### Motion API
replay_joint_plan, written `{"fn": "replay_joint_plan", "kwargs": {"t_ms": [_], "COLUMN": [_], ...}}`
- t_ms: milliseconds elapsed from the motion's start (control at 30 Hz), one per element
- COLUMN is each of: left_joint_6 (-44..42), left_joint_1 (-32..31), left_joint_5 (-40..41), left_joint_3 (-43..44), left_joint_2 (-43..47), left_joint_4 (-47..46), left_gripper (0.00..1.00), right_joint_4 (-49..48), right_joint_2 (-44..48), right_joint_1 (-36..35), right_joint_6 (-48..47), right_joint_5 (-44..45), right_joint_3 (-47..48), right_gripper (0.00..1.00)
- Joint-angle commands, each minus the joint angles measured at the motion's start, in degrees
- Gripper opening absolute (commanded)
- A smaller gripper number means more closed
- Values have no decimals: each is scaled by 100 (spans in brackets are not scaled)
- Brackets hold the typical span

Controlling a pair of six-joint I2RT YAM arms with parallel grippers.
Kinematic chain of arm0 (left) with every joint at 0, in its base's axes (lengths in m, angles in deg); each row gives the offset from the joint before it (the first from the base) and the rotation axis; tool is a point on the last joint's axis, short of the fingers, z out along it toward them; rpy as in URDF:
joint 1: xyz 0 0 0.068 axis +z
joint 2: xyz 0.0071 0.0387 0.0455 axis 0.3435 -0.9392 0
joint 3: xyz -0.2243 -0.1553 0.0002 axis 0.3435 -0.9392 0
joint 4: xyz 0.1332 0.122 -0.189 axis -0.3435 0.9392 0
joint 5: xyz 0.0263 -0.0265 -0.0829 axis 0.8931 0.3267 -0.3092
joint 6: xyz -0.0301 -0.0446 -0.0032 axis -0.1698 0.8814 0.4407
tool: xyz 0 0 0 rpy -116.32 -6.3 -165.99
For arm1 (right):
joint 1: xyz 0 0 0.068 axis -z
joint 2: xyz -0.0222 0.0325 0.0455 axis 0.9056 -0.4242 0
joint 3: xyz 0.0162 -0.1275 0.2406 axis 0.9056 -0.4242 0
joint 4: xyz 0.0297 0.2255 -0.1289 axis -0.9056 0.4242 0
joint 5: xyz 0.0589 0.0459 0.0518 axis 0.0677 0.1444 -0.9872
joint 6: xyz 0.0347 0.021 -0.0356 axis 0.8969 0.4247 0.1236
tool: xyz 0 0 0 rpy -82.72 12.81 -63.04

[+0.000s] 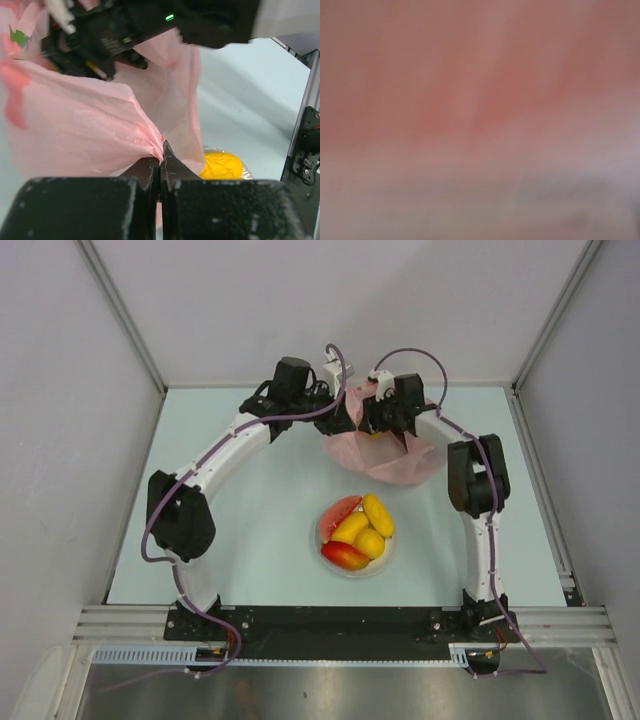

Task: Take the fake fruits out of the plastic bag

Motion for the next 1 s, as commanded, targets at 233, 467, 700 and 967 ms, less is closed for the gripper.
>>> {"fn": "replay_joint_plan", "kwargs": {"t_ms": [233, 467, 700, 967], "left_joint_6": [-45, -326, -344, -256], "left_joint_1": [132, 106, -43, -52], "left_joint_5": [178, -806, -947, -262], "left_joint_3": [830, 480, 101, 1094], "left_joint_2": [-373, -67, 13, 216], "left_joint_4": [-266, -160, -108, -231], "left_gripper": [0, 0, 0, 0], "right_joint_4": [2342, 2827, 2327, 2158], "right_joint_2": [2658, 3477, 3487, 3460], "right_joint_1": [366, 902, 991, 631], "right_joint_6": [-1695, -2057, -1207, -1559], "right_joint_5": [-1937, -1403, -437, -1434], "right_joint_3": [-1397, -2364, -2533, -2059], "right_gripper": [41, 40, 39, 47]}}
